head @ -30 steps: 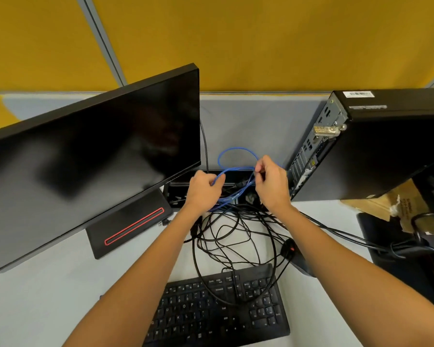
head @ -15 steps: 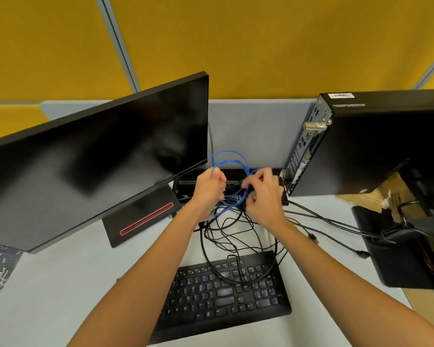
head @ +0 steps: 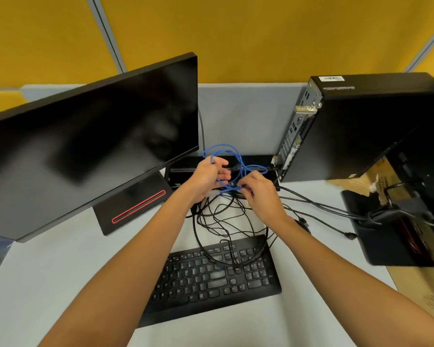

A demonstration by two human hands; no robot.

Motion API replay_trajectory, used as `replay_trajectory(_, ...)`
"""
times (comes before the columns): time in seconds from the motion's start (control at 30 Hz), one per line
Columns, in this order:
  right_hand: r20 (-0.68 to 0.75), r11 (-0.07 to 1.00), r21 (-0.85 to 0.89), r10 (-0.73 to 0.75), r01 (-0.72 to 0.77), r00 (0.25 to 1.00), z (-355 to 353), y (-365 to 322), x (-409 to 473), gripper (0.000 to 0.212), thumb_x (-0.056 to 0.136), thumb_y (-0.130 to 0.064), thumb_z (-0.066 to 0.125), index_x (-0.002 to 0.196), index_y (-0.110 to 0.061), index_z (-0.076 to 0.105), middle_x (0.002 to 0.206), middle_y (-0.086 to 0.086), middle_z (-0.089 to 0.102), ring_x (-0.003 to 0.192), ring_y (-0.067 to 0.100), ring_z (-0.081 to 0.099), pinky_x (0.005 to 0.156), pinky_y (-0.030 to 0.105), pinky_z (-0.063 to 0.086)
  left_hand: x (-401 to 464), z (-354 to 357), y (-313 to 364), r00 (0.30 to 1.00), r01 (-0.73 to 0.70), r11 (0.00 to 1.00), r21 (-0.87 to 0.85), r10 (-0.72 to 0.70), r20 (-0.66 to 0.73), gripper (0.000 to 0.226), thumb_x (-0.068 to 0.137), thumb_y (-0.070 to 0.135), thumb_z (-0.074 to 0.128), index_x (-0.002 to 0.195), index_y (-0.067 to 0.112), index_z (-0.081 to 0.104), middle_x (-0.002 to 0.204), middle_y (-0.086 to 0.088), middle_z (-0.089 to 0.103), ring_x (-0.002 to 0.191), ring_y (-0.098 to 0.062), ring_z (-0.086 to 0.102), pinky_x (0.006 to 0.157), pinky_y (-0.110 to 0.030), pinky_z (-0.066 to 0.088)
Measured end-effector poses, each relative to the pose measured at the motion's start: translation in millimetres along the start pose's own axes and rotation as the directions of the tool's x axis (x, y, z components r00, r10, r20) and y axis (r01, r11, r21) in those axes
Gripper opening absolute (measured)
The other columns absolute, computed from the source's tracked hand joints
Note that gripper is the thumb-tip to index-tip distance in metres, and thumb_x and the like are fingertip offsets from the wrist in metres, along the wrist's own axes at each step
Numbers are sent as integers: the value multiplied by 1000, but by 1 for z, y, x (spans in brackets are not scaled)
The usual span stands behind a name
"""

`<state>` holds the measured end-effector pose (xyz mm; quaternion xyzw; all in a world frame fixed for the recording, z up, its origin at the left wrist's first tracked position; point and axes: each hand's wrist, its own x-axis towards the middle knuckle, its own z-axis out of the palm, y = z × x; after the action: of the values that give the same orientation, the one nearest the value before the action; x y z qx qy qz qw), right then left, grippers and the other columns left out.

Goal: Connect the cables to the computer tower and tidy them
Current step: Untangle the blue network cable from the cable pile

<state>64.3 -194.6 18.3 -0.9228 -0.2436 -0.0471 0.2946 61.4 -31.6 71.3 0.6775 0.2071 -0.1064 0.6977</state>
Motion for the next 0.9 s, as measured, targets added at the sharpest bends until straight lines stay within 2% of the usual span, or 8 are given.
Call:
replay_trajectory(0.13, 141, 997, -42, 74, -69, 987, -1, 9, 2, 18, 85, -11, 66, 103, -10, 65, 95, 4, 55, 83, 22, 58, 75, 36, 50, 1, 24, -14, 985, 101, 989, 112, -115, 126, 29, 99, 7, 33, 114, 9, 57, 103, -11, 63, 93, -21, 64, 89, -41, 53)
replay_trajectory(0.27, 384, 995, 19, 80, -95, 920, 4, 12, 5, 25, 82, -26, 71, 103, -18, 60, 99, 0, 39, 85, 15, 45, 74, 24, 36, 3, 41, -27, 981, 192, 981, -13, -192, 19, 30, 96, -1, 28, 117, 7, 48, 90, -12, 57, 67, -17, 60, 71, -34, 55)
replay_trajectory(0.43, 364, 990, 113, 42, -89, 931, -2, 19, 7, 21, 80, -27, 75, 98, -16, 71, 90, 5, 50, 79, 15, 54, 72, 25, 43, 6, 37, -31, 981, 192, 981, -20, -192, -27, 36, 95, -4, 30, 126, 8, 42, 113, -18, 51, 67, -17, 59, 58, -28, 54)
replay_trajectory(0.53, 367, 986, 150, 13, -73, 930, -7, 18, 10, 23, 78, -30, 78, 95, -15, 74, 88, 1, 52, 74, 12, 58, 71, 21, 47, 3, 32, -31, 987, 154, 985, 71, -150, -54, 35, 95, -1, 33, 125, 10, 47, 116, -14, 54, 76, -18, 60, 68, -29, 50)
replay_trajectory(0.63, 259, 968, 237, 18, -82, 966, -10, 15, 12, 16, 80, -28, 76, 87, -14, 75, 83, 0, 58, 70, 7, 58, 68, 16, 47, -3, 21, -29, 990, 128, 990, 57, -124, -68, 34, 93, -1, 39, 122, 10, 54, 114, -10, 58, 92, -21, 60, 77, -30, 47)
replay_trajectory(0.77, 85, 932, 314, 160, -179, 983, -12, 16, 16, 22, 90, -25, 64, 76, -13, 74, 69, 1, 62, 61, 3, 58, 63, 15, 44, -18, 15, -27, 998, 56, 994, 91, -57, 13, 41, 91, -1, 39, 124, 18, 55, 123, -8, 59, 105, -16, 58, 85, -29, 47)
replay_trajectory(0.83, 240, 985, 134, 75, -110, 968, -11, 14, 22, 29, 90, -27, 62, 65, -14, 68, 66, 5, 61, 62, 16, 56, 62, 29, 43, -27, 22, -20, 997, -54, 988, 144, 45, 69, 45, 89, -5, 38, 122, 21, 54, 118, 3, 56, 105, -6, 54, 85, -19, 44)
replay_trajectory(0.9, 441, 1000, 20, -3, -6, 898, -8, 3, 27, 26, 87, -18, 62, 62, -13, 63, 67, 10, 61, 66, 24, 55, 61, 31, 39, -35, 33, -11, 989, -132, 978, 158, 119, 92, 35, 93, -3, 39, 115, 13, 60, 99, 11, 58, 91, 1, 56, 71, -9, 45)
